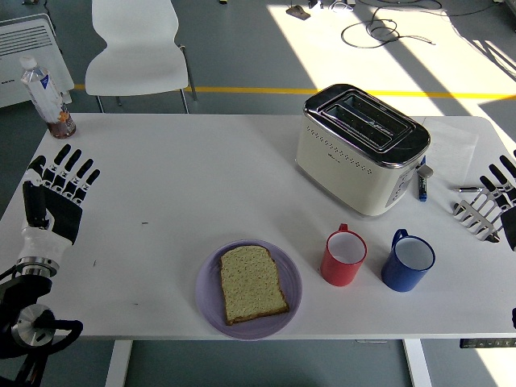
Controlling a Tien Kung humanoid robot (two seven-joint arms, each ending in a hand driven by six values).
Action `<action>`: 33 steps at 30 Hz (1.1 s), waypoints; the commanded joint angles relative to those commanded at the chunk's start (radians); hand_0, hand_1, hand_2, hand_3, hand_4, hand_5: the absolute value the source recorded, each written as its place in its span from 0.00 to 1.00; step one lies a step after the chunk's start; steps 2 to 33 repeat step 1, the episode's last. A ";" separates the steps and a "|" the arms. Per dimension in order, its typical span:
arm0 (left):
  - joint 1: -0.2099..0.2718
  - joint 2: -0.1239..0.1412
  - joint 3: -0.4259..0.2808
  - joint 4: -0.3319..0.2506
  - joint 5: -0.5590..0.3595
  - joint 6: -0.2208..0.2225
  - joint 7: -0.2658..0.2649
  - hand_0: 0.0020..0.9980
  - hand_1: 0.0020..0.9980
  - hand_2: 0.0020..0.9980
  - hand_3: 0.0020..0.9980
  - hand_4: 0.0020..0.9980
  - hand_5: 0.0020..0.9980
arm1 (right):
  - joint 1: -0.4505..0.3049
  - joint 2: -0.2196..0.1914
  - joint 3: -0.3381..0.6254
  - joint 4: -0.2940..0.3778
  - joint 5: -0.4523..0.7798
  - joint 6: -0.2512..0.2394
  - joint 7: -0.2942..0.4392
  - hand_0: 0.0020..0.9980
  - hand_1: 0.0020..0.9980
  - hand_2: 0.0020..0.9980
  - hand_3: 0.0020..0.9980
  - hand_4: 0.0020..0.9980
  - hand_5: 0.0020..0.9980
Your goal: Push plate across desktop,pick up the break from the machine,place the break in the plate
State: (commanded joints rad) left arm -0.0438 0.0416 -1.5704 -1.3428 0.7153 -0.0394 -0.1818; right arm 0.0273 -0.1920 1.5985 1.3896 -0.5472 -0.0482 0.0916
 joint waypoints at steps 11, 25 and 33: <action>0.000 0.000 0.000 -0.001 0.001 0.000 0.000 0.81 0.84 0.89 0.86 0.54 1.00 | 0.000 0.000 0.000 0.000 0.000 0.000 0.000 0.78 0.75 0.77 0.77 0.50 0.51; 0.000 0.000 0.000 -0.001 0.001 0.000 0.000 0.81 0.84 0.89 0.86 0.54 1.00 | 0.000 0.000 0.000 0.000 0.000 0.000 0.000 0.78 0.75 0.77 0.77 0.50 0.51; 0.000 0.000 0.000 -0.001 0.001 0.000 0.000 0.81 0.84 0.89 0.86 0.54 1.00 | 0.000 0.000 0.000 0.000 0.000 0.000 0.000 0.78 0.75 0.77 0.77 0.50 0.51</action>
